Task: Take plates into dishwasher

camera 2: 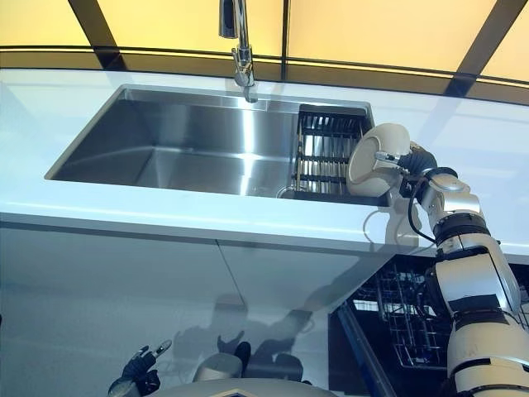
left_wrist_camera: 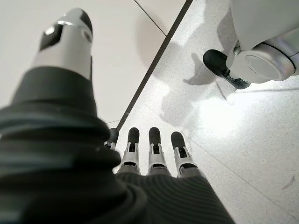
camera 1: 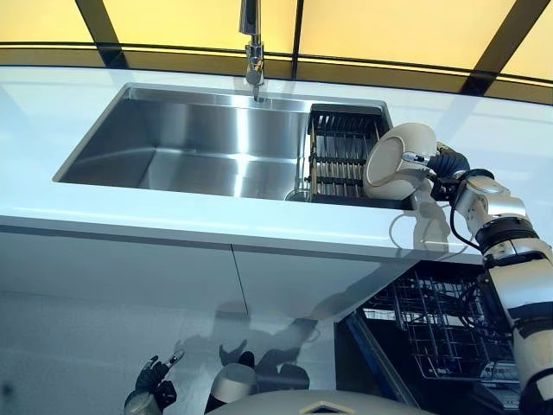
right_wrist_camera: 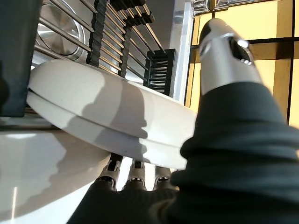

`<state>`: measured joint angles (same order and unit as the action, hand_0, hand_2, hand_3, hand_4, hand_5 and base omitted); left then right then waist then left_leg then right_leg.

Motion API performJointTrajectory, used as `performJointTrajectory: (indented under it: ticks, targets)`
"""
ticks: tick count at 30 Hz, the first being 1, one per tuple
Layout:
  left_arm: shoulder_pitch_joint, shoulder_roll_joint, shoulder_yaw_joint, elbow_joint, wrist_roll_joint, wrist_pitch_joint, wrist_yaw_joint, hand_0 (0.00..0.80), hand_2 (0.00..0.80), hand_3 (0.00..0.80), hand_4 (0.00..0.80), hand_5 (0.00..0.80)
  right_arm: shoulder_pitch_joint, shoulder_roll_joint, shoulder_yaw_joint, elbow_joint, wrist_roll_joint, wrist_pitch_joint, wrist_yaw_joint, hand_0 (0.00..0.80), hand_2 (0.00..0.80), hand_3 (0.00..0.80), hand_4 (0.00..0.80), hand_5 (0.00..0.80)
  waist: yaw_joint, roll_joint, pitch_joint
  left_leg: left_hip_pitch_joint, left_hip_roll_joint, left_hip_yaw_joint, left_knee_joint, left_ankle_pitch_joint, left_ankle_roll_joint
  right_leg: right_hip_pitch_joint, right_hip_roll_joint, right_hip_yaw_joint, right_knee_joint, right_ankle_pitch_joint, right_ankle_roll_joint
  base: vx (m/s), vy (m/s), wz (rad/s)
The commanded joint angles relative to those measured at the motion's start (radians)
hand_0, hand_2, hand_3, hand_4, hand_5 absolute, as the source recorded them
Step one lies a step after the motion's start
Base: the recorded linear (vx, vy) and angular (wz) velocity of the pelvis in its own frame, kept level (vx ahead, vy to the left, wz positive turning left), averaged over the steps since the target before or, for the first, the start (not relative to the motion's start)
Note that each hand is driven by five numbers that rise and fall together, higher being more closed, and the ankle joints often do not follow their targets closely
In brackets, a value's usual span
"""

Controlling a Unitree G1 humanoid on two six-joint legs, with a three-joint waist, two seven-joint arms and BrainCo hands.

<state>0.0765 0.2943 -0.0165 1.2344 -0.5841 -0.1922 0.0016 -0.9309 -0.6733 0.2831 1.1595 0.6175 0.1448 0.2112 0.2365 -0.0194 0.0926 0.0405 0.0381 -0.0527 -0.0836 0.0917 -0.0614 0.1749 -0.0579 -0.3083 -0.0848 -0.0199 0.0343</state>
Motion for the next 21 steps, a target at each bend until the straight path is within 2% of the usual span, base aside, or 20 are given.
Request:
performJointTrajectory:
  ticks: [1, 6, 7, 8, 10, 21]
  targets:
    - [-0.035, 0.031, -0.025, 0.008, -0.034, -0.051, 0.012, 0.000, 0.000, 0.000, 0.000, 0.000, -0.139, -0.001, 0.035, 0.050, 0.048, -0.020, 0.010, 0.000, 0.000, 0.000, 0.000, 0.000, 0.042, -0.022, -0.012, 0.006, -0.001, 0.003, -0.004, -0.044, 0.001, -0.023, -0.087, 0.017, -0.002, 0.053, 0.042, 0.010, 0.006, 0.07]
    - [-0.032, 0.028, -0.022, 0.005, -0.036, -0.054, 0.011, 0.000, 0.000, 0.000, 0.000, 0.000, -0.150, 0.012, 0.030, 0.061, 0.072, -0.017, 0.020, 0.000, 0.000, 0.000, 0.000, 0.000, 0.049, -0.019, -0.008, -0.001, 0.001, -0.003, -0.004, -0.041, -0.002, -0.028, -0.087, 0.013, -0.002, 0.052, 0.041, 0.002, 0.002, 0.01]
    - [-0.030, 0.029, -0.020, 0.005, -0.039, -0.055, 0.010, 0.000, 0.000, 0.000, 0.000, 0.000, -0.153, 0.014, 0.030, 0.063, 0.071, -0.016, 0.019, 0.151, 0.151, 0.151, 0.151, 0.151, 0.051, -0.018, -0.007, -0.002, 0.001, -0.004, -0.004, -0.040, -0.002, -0.029, -0.087, 0.011, -0.002, 0.053, 0.040, 0.000, 0.000, 0.00]
    - [-0.029, 0.028, -0.020, 0.006, -0.041, -0.056, 0.009, 0.000, 0.000, 0.000, 0.000, 0.000, -0.154, 0.015, 0.031, 0.064, 0.072, -0.014, 0.019, 0.405, 0.405, 0.405, 0.405, 0.405, 0.052, -0.018, -0.006, -0.003, 0.001, -0.005, -0.004, -0.039, -0.002, -0.029, -0.087, 0.011, -0.002, 0.053, 0.040, 0.000, 0.000, 0.00]
    - [-0.028, 0.025, -0.016, 0.007, -0.042, -0.059, 0.010, 0.000, 0.000, 0.000, 0.000, 0.000, -0.157, 0.019, 0.030, 0.068, 0.063, -0.012, 0.015, 0.800, 0.800, 0.800, 0.800, 0.800, 0.054, -0.018, -0.006, -0.004, 0.001, -0.006, -0.004, -0.039, -0.003, -0.030, -0.087, 0.009, -0.002, 0.052, 0.039, 0.000, 0.000, 0.00]
    - [-0.024, 0.016, -0.006, 0.008, -0.048, -0.065, 0.016, 0.000, 0.000, 0.000, 0.000, 0.000, -0.183, 0.003, 0.068, 0.089, -0.045, -0.002, -0.037, 0.800, 0.800, 0.800, 0.800, 0.800, 0.057, -0.024, -0.013, 0.002, 0.001, -0.010, -0.004, -0.038, -0.004, -0.025, -0.085, 0.008, -0.002, 0.053, 0.040, 0.000, 0.000, 0.00]
